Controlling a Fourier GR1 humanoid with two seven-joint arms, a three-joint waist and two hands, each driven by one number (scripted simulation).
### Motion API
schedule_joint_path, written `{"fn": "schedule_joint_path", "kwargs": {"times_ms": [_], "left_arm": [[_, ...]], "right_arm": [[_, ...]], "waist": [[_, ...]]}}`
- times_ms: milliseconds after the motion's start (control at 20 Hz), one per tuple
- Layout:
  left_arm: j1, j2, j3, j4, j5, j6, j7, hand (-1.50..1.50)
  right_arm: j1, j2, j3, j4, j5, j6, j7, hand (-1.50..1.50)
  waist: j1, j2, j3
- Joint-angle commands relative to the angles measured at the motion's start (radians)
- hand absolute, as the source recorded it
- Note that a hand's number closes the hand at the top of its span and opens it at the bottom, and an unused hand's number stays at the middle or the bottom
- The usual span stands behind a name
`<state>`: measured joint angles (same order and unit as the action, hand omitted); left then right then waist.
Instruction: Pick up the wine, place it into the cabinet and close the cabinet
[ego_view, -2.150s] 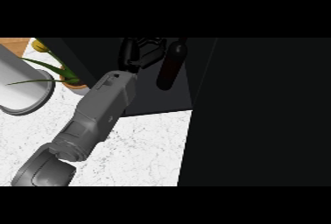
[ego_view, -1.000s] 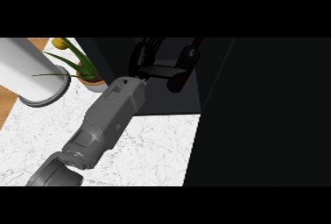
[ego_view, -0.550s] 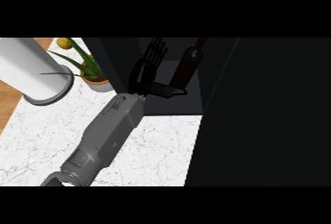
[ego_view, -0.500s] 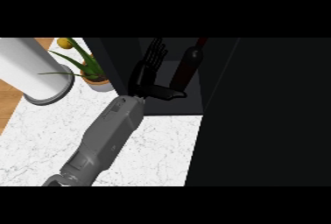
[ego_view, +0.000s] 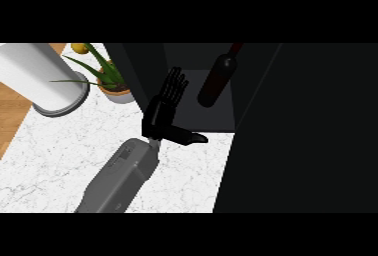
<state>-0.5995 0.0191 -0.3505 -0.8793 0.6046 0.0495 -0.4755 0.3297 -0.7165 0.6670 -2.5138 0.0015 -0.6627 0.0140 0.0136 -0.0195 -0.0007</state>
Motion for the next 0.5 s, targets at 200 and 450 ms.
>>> {"fn": "schedule_joint_path", "kwargs": {"times_ms": [200,450], "left_arm": [[0.285,0.049,-0.083,-0.36,-0.01,0.055,0.075,-1.5],[0.423,0.142,-0.051,-0.471,0.034,-0.028,0.064,-1.5]], "right_arm": [[0.046,-0.045,0.012,-0.205,0.009,-0.015,0.082,-1.5],[0.048,-0.111,-0.018,-0.208,-0.043,0.035,0.071,-1.5]], "waist": [[0.0,0.006,0.0],[-0.007,0.013,0.0]]}}
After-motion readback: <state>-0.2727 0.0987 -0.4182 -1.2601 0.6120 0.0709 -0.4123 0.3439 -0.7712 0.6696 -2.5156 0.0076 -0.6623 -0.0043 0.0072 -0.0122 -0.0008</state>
